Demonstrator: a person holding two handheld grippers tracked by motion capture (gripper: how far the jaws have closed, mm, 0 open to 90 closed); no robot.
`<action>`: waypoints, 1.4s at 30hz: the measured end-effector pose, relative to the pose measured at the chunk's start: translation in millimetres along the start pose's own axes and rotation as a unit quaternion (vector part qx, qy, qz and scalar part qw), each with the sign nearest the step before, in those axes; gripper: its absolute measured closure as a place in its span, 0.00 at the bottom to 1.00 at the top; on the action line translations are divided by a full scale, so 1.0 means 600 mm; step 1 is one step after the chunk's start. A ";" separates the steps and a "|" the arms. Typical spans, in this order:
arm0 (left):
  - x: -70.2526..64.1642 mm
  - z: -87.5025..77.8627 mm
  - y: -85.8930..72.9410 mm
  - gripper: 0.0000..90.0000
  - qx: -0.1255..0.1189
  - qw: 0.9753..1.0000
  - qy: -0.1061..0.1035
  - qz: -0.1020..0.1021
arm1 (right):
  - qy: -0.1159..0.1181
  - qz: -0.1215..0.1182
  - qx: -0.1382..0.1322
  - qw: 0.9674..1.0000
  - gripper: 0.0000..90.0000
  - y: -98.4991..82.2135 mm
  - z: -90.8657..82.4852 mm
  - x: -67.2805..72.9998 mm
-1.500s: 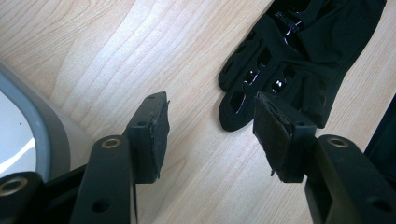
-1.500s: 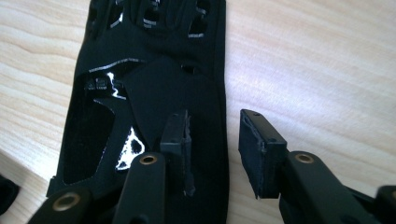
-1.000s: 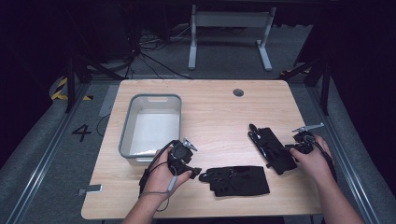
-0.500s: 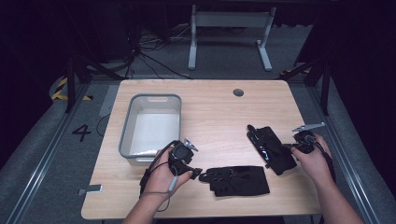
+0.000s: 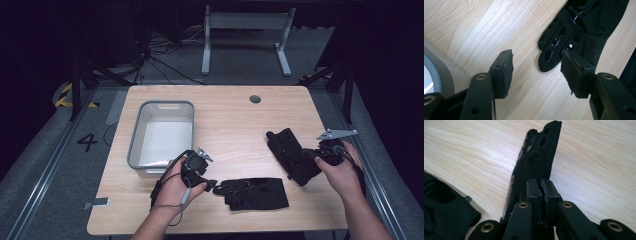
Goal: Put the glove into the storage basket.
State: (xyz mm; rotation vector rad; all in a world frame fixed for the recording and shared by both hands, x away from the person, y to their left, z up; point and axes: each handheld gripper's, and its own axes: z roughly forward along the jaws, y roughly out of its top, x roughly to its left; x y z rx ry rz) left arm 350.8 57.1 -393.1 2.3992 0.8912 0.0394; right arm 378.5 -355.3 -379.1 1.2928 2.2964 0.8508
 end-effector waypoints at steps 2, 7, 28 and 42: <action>0.000 0.000 0.000 0.49 -0.001 1.000 -0.001 0.000 | 0.000 -0.002 -0.003 1.000 0.96 0.002 -0.007 0.004; 0.000 -0.001 0.001 0.49 -0.002 1.000 -0.001 -0.001 | 0.002 -0.011 -0.012 1.000 0.96 0.006 -0.019 0.013; -0.001 0.002 0.006 0.49 -0.002 1.000 -0.002 0.005 | 0.021 -0.082 0.001 0.996 0.96 0.018 -0.025 0.086; -0.002 0.002 0.006 0.49 -0.002 1.000 -0.001 0.004 | 0.045 -0.106 0.027 0.993 0.95 0.021 -0.022 0.124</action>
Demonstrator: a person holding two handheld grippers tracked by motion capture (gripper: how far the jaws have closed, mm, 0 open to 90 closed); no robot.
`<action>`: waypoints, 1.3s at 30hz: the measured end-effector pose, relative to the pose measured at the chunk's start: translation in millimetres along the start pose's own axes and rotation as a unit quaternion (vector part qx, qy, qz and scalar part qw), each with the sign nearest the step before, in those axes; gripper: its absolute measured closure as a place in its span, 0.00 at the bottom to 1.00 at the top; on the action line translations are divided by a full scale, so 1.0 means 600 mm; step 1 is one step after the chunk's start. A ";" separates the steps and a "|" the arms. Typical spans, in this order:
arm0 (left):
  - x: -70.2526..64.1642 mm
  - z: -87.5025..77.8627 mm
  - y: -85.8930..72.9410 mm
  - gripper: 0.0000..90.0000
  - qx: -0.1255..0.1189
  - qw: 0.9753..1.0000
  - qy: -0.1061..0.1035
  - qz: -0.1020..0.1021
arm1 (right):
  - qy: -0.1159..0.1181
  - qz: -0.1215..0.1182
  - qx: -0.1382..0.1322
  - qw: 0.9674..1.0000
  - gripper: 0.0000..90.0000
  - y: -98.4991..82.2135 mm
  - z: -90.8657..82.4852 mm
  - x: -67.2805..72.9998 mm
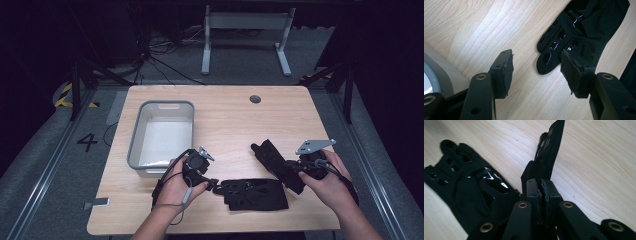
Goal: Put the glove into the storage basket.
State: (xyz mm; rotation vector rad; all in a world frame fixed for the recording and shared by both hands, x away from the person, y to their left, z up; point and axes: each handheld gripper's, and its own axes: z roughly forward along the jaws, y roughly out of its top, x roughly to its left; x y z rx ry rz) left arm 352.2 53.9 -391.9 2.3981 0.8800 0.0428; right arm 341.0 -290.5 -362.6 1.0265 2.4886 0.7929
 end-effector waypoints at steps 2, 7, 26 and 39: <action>0.000 0.001 0.000 0.49 0.001 1.000 0.000 0.000 | 0.009 -0.003 0.001 1.000 0.95 0.002 0.000 0.006; -0.001 0.001 0.000 0.49 0.000 1.000 0.000 0.000 | 0.024 -0.006 0.005 1.000 0.94 0.004 0.001 0.013; -0.003 0.003 0.002 0.49 0.001 1.000 -0.002 0.002 | 0.126 -0.016 0.036 0.991 0.84 0.008 0.009 0.054; -0.013 0.008 0.014 0.49 -0.005 1.000 -0.009 0.017 | 0.080 0.046 -0.030 0.995 0.74 -0.007 -0.010 0.012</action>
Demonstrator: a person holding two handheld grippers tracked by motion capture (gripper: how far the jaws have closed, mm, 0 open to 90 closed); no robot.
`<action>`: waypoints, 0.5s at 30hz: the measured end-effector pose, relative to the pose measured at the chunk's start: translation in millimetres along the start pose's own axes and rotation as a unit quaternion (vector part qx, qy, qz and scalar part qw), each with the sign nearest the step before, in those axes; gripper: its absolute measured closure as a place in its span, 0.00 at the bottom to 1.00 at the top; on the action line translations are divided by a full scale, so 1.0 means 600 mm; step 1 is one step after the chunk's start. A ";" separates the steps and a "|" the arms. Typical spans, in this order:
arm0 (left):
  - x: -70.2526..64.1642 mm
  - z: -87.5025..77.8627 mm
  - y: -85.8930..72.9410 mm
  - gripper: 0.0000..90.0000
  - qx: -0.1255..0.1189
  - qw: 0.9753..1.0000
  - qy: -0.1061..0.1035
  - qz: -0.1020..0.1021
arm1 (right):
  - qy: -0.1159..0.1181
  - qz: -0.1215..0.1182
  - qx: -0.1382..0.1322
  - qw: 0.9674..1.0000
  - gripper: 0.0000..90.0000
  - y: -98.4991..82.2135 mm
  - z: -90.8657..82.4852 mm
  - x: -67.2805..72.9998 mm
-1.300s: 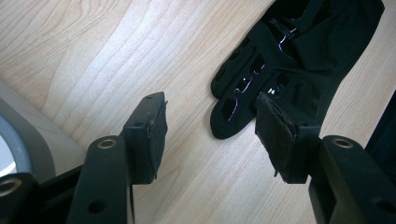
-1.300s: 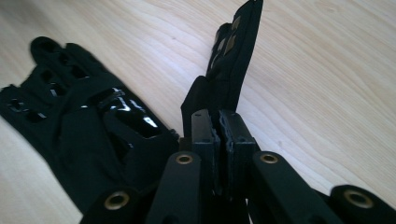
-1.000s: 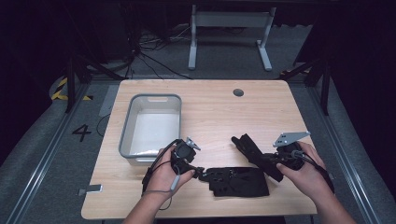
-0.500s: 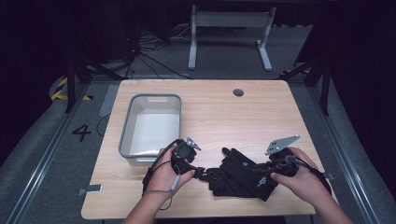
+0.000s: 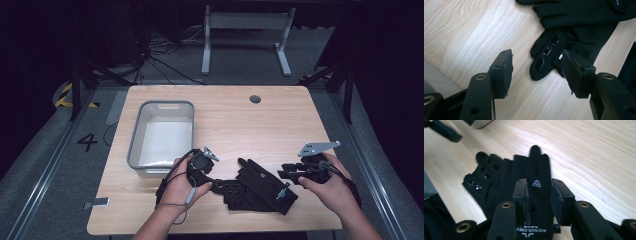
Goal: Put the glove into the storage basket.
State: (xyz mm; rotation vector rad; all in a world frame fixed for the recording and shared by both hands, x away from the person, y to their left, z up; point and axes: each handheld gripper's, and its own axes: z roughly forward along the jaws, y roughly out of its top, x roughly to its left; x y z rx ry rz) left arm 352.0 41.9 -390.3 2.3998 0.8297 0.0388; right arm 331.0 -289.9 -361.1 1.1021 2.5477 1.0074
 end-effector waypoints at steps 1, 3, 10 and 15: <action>-0.001 0.003 0.003 0.49 0.001 1.000 -0.001 0.003 | -0.008 0.017 -0.005 1.000 0.73 -0.005 -0.003 -0.009; -0.001 0.004 0.005 0.49 0.002 1.000 -0.001 0.004 | -0.011 0.023 -0.007 1.000 0.73 -0.007 -0.004 -0.012; -0.006 0.012 0.012 0.49 0.003 1.000 -0.008 0.011 | -0.023 0.070 0.016 0.997 0.71 -0.027 0.000 -0.040; -0.007 0.018 0.017 0.49 0.008 1.000 -0.011 0.018 | -0.025 0.080 0.033 0.996 0.71 -0.036 0.005 -0.050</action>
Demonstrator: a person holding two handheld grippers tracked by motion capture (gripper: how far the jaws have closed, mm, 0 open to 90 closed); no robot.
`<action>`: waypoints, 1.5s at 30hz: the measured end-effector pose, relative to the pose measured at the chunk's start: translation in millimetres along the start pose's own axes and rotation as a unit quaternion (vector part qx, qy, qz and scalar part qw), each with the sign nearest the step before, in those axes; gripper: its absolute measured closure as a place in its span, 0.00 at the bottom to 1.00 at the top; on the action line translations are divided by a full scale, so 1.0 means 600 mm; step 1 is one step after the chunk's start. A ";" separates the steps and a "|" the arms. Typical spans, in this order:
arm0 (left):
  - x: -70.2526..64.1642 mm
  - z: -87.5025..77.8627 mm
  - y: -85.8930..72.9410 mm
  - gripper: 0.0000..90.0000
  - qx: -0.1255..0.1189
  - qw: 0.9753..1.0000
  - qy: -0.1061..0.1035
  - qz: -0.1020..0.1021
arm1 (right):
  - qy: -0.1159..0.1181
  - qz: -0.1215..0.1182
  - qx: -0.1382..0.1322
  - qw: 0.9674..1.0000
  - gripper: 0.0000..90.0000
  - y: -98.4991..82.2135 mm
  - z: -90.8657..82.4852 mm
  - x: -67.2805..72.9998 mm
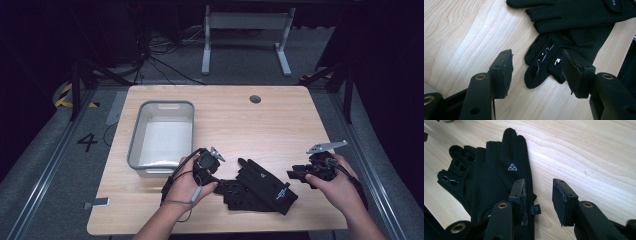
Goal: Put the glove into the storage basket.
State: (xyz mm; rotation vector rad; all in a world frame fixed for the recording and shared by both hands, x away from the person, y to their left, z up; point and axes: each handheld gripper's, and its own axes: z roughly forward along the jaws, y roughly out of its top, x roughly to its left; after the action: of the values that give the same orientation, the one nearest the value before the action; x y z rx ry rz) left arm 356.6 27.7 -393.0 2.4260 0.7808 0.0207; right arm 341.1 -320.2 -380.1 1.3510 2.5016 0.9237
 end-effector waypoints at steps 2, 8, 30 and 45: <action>-0.001 0.002 0.002 0.49 0.000 1.000 -0.002 0.001 | -0.001 0.003 0.003 1.000 0.71 -0.003 0.002 -0.002; -0.003 0.009 0.007 0.49 0.004 1.000 -0.006 0.003 | 0.003 0.013 0.029 0.999 0.71 -0.013 0.009 -0.006; -0.012 0.042 0.026 0.49 0.028 0.999 -0.026 0.029 | 0.026 0.006 0.122 0.992 0.69 -0.039 0.032 0.002; -0.020 0.064 0.042 0.49 0.041 0.998 -0.037 0.042 | 0.028 -0.015 0.163 0.986 0.67 -0.062 0.060 0.013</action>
State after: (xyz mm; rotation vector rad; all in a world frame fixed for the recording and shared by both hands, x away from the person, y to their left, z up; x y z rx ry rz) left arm 367.1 -15.7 -409.6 2.5211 0.6578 -0.0701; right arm 325.0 -312.9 -429.5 1.3828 2.8025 0.5699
